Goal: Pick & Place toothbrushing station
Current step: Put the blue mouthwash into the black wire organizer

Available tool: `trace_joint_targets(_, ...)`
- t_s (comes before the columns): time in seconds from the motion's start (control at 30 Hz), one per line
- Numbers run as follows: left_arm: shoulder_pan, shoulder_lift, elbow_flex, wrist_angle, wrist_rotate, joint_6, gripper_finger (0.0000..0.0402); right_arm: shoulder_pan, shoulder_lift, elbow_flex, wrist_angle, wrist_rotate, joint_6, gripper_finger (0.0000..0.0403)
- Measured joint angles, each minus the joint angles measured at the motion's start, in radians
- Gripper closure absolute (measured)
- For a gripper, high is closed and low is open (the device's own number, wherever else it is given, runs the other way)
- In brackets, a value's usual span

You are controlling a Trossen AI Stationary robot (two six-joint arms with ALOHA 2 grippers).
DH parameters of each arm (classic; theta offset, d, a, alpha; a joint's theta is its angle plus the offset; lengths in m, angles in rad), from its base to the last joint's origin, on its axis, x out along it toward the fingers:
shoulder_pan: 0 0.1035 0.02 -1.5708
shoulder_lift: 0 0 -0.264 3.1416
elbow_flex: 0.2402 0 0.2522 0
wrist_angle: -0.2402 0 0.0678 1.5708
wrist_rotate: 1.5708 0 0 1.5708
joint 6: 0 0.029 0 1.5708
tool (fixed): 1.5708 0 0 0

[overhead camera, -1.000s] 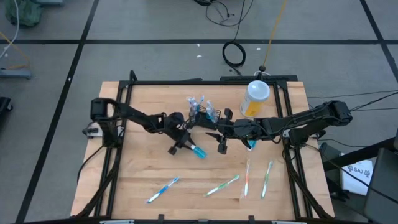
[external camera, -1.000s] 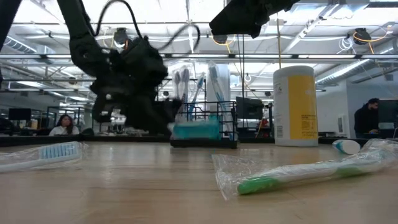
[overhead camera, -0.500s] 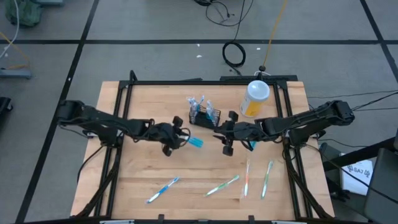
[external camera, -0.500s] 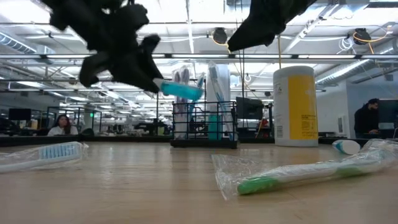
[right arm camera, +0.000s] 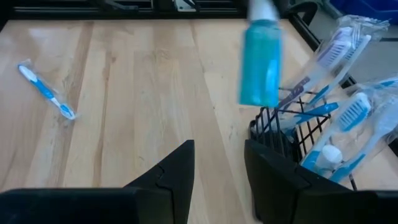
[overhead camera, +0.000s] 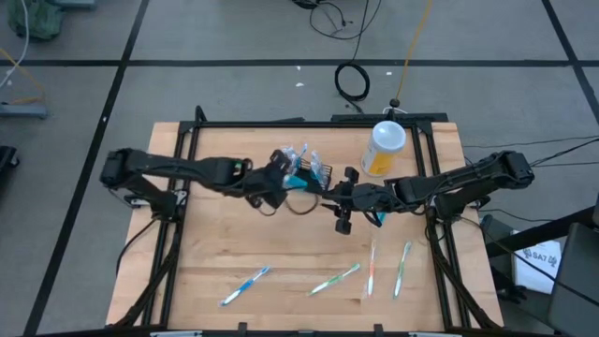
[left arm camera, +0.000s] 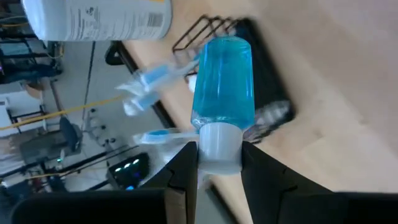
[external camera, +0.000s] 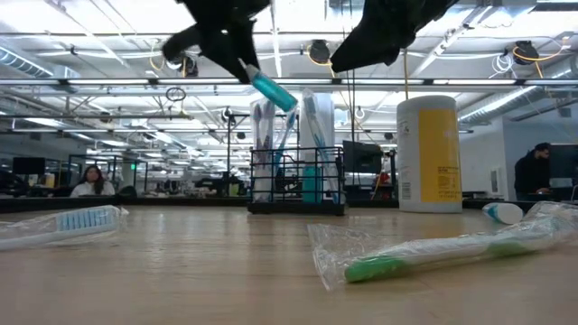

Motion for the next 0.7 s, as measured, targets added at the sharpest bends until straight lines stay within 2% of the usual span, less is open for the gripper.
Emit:
trace_joint_targets(0.17,0.035,0.134,0.132,-0.085,-0.043,0.127,0.0309,0.0,0.0,0.0,-0.03,-0.002,0.02,0.0271)
trace_joint_targets(0.33,0.082,0.214,0.178,-0.101,-0.059,0.234,0.0309,0.016,0.0,0.0,-0.184,-0.005,0.094,0.0271)
trace_joint_targets(0.47,0.111,0.227,0.178,-0.093,-0.087,0.276,0.0309,0.027,0.0,0.0,-0.279,-0.004,0.146,0.0271)
trace_joint_targets(0.7,0.127,0.227,0.178,-0.094,-0.066,0.29,0.0309,0.028,0.0,-0.064,-0.258,-0.004,0.14,0.0271)
